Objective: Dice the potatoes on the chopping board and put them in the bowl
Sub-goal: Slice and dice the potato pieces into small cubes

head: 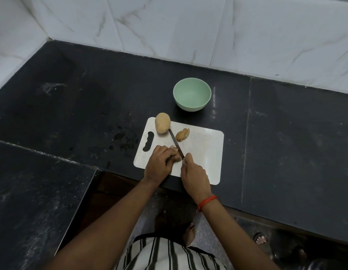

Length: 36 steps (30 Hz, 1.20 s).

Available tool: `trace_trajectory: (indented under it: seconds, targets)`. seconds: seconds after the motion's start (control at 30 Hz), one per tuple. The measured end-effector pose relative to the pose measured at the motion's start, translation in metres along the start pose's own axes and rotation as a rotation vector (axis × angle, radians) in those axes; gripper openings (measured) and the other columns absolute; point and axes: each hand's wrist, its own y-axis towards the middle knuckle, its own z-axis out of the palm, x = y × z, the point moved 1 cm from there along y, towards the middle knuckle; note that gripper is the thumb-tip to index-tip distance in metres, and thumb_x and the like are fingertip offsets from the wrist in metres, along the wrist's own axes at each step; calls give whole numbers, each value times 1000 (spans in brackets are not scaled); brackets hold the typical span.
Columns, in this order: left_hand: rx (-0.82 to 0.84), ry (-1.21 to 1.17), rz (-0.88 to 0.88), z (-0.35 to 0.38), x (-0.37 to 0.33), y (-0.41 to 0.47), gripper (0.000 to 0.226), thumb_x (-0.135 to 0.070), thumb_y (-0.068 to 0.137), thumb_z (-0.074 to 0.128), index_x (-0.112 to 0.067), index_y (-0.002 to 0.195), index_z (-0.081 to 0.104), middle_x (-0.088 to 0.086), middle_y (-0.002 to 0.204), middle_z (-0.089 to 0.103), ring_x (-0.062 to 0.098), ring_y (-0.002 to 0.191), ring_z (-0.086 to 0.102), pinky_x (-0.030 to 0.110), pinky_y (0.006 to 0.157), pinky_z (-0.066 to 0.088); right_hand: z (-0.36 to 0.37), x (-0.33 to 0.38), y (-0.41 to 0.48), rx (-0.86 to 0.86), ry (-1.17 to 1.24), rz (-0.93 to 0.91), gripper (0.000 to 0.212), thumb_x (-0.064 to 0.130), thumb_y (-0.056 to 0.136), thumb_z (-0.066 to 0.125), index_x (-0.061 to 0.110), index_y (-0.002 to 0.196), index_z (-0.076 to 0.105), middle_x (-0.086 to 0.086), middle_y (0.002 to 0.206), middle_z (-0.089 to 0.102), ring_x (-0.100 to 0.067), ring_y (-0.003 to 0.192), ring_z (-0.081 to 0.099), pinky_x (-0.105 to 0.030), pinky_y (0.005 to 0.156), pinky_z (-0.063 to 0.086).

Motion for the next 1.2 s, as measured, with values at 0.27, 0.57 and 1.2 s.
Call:
trace_trajectory:
  seconds: [0.27, 0.57, 1.2]
  targets:
    - [-20, 34, -16, 0, 0, 0, 10, -8, 91, 71, -8, 101, 73, 1, 88, 67, 19, 89, 53, 27, 76, 47, 6, -18, -37, 1, -67, 13, 6, 24, 105, 37, 23, 102, 33, -4, 66, 58, -30, 55, 57, -44, 53, 53]
    - [-45, 15, -16, -1, -3, -3, 5, -12, 95, 70, -8, 95, 72, -1, 84, 67, 17, 84, 56, 27, 73, 48, -7, -47, -117, 11, 65, 60, 14, 41, 105, 30, 34, 94, 33, 3, 66, 57, -20, 57, 60, -35, 49, 43]
    - [-85, -14, 4, 0, 1, -5, 8, -15, 95, 73, -10, 91, 78, -2, 82, 72, 15, 81, 61, 29, 73, 53, 6, -9, -30, -114, 146, 5, 14, 28, 107, 39, 21, 95, 36, 1, 67, 58, -21, 54, 56, -36, 48, 47]
